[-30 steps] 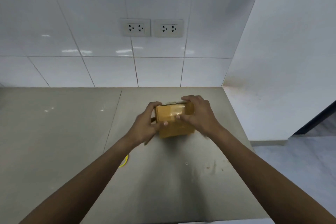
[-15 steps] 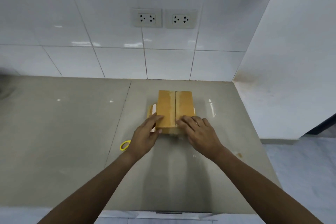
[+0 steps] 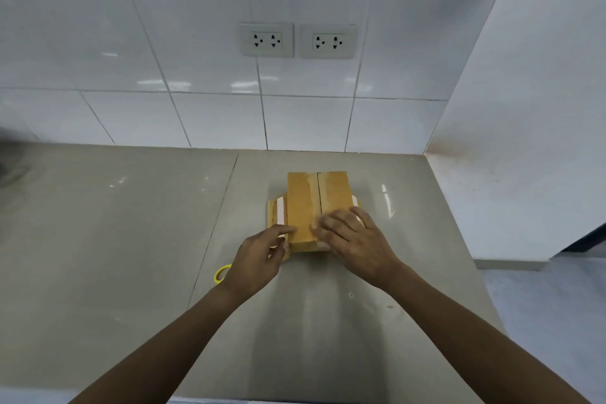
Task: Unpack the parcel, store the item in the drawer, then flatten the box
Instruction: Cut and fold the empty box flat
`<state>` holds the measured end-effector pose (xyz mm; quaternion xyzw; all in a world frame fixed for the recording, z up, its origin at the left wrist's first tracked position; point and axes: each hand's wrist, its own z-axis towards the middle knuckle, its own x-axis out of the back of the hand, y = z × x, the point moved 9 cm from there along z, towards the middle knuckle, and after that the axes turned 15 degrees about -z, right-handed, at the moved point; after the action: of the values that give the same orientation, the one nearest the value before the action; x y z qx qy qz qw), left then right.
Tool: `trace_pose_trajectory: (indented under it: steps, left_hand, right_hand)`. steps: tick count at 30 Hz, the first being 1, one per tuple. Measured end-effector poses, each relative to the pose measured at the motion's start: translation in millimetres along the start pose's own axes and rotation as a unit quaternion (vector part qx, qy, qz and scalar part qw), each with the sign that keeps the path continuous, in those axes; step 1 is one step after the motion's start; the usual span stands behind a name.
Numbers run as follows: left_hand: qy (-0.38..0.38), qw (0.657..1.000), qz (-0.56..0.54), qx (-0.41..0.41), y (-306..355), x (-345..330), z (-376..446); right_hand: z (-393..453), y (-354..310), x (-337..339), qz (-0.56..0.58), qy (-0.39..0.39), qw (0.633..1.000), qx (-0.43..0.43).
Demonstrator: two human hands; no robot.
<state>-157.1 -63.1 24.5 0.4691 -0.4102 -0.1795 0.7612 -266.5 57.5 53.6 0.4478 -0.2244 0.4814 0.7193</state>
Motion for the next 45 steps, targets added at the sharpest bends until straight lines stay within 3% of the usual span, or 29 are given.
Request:
trace_pose_trajectory:
  steps: [5, 9, 14, 19, 21, 27, 36, 41, 45]
  left_hand:
    - [0.018, 0.998, 0.056, 0.022, 6.6, -0.6, 13.8]
    - [-0.013, 0.994, 0.066, 0.087, 12.3, -27.0, 21.0]
    - [0.001, 0.975, 0.154, 0.157, 8.0, -53.1, 25.3]
    - [-0.081, 0.938, 0.257, 0.217, -9.6, -70.3, 23.0]
    - [-0.095, 0.935, 0.255, 0.228, -11.7, -72.4, 22.1]
    - [-0.110, 0.925, 0.266, 0.249, -5.2, -76.5, 33.8]
    - [-0.106, 0.905, 0.283, 0.301, -10.5, -91.7, 39.6]
    - [-0.115, 0.904, 0.267, 0.314, -17.5, -97.8, 43.0]
    - [-0.122, 0.900, 0.274, 0.316, -22.8, -102.3, 45.7]
  right_hand:
    - [6.5, 5.1, -6.9, 0.205, -0.102, 0.966, -0.122]
    - [5.5, 18.4, -13.6, 0.356, -0.144, 0.886, -0.260]
    - [4.1, 24.2, -15.3, 0.470, -0.123, 0.804, -0.342]
    - [9.6, 54.9, -13.2, 0.526, -0.089, 0.744, -0.402]
    - [13.5, 79.6, -6.0, 0.519, -0.063, 0.741, -0.422]
    - [7.7, 138.4, -3.1, 0.523, -0.023, 0.693, -0.495]
    - [-17.7, 158.8, -11.2, 0.547, -0.008, 0.632, -0.549]
    - [-23.1, 180.2, -6.3, 0.559, 0.055, 0.582, -0.588]
    - [-32.4, 209.9, -2.8, 0.537, 0.057, 0.601, -0.589]
